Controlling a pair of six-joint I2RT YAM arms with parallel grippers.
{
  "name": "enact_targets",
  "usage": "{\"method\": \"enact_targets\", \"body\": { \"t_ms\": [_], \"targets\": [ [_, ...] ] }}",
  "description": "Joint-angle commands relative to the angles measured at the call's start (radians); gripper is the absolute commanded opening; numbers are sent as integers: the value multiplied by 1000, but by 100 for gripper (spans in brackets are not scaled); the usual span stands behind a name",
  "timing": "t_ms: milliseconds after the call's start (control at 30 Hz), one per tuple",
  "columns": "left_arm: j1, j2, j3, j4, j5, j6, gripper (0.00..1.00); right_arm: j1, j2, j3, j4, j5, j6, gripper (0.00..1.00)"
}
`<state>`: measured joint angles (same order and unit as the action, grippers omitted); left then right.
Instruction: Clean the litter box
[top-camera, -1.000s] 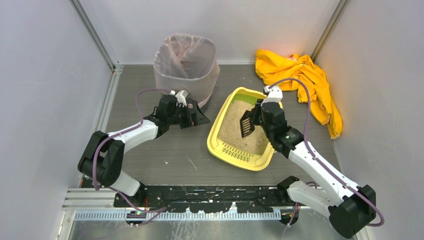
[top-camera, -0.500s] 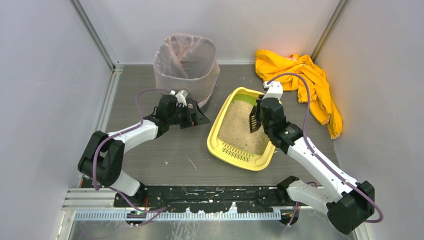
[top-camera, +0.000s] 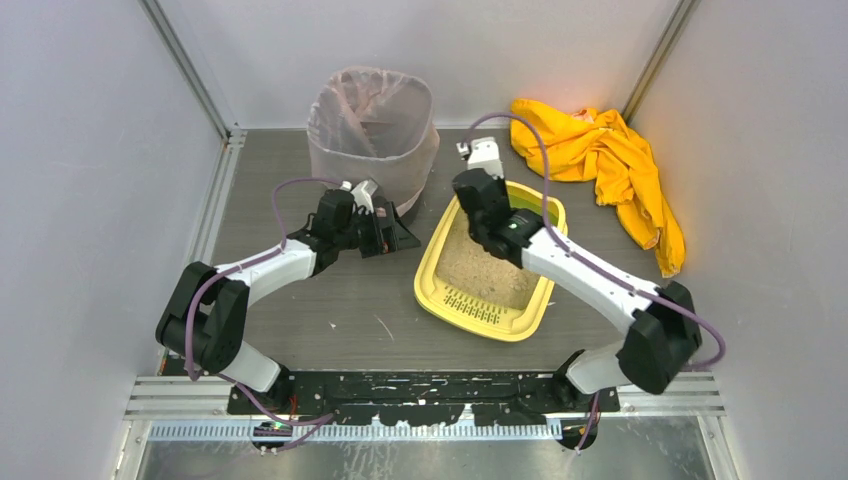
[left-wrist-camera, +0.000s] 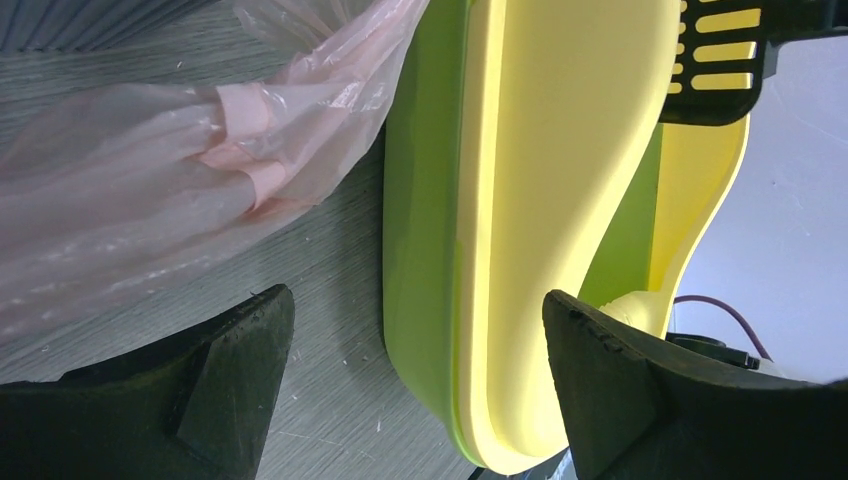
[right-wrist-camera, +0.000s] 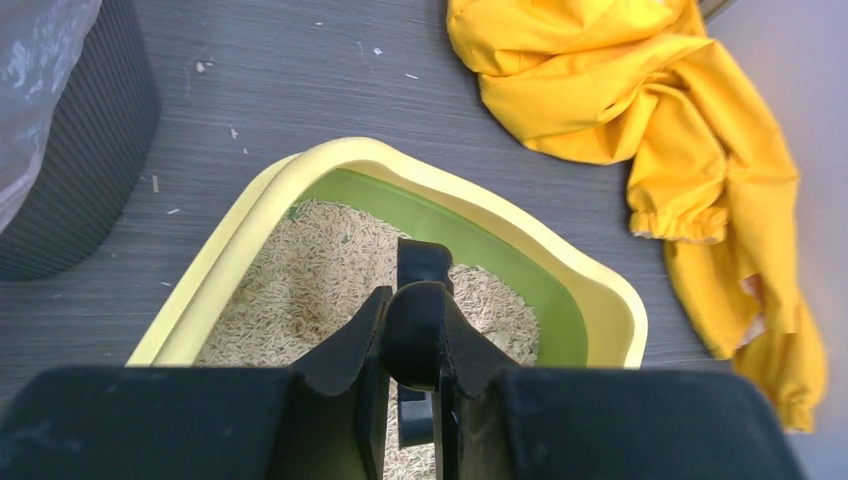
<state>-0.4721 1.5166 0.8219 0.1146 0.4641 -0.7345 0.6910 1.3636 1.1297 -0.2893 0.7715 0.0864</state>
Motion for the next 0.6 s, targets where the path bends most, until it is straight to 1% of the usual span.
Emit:
{"method": "enact_targets", "body": {
  "t_ms": [0,67,200,333,467,567],
  "targets": [
    [-3,-33,11,36,23,-7,93,73,117,105,-19,300,-77,1],
    [-4,-32,12,34,19,-6,93,93,171,127,-12,404,-80,1],
    [-3,-21,13,41,23,-10,93,107,221,132,19,482,-67,1],
    [-4,-22,12,42,28,-12,93,108,254,139,46,593,-67,1],
    [-3,-24,11,40,28,-12,93,108,268,135,68,632,-63,1],
    [-3,-26,11,40,32,-13,93,108,281,131,57,633,-41,1]
  ]
}}
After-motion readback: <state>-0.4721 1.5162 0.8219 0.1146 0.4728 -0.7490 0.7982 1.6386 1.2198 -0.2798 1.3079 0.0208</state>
